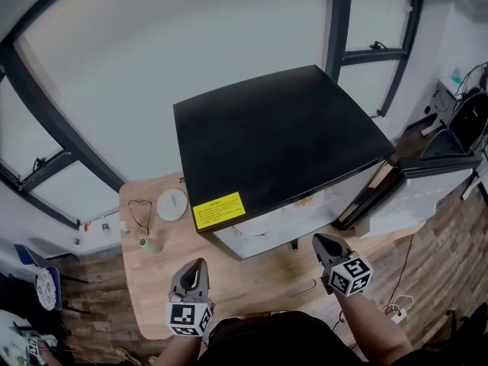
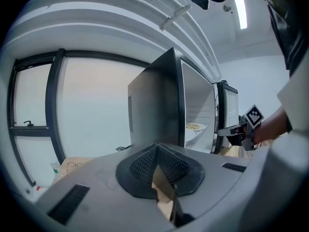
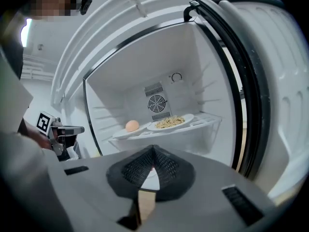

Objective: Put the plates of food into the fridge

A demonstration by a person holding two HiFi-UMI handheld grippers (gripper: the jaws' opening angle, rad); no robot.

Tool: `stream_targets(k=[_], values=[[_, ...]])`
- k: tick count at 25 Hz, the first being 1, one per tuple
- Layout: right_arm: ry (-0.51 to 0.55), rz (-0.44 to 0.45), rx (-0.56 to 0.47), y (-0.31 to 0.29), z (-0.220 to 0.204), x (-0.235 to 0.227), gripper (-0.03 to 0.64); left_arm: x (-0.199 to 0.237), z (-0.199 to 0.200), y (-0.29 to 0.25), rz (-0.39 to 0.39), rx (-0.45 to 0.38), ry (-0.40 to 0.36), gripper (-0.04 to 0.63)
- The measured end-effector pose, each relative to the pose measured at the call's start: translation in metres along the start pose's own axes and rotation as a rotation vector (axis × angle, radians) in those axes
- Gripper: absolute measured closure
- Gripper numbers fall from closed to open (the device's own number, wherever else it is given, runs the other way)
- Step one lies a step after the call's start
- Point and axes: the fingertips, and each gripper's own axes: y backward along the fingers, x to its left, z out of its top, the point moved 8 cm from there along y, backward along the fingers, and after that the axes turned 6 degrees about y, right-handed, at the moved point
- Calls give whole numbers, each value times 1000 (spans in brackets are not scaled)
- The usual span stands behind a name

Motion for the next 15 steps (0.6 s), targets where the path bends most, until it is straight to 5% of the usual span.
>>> stream_targets(k=[15], values=[[-13, -72, -23, 5, -2, -8, 597, 0, -2, -6, 1, -3, 19, 592]])
